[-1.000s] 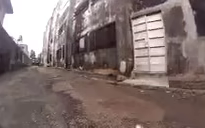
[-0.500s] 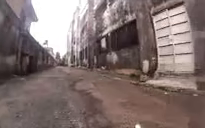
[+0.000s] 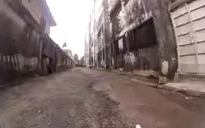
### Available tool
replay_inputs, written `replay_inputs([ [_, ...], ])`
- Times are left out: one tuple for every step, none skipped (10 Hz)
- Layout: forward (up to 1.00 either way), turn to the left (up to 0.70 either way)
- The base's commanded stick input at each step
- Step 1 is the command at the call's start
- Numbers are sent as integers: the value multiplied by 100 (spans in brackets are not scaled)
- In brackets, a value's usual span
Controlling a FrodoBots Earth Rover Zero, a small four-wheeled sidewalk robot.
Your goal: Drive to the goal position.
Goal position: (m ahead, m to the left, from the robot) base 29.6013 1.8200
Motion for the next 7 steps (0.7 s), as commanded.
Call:
replay_inputs([
  [85, 0],
  [85, 0],
  [85, 32],
  [85, 34],
  [85, 34],
  [85, 34],
  [85, 34],
])
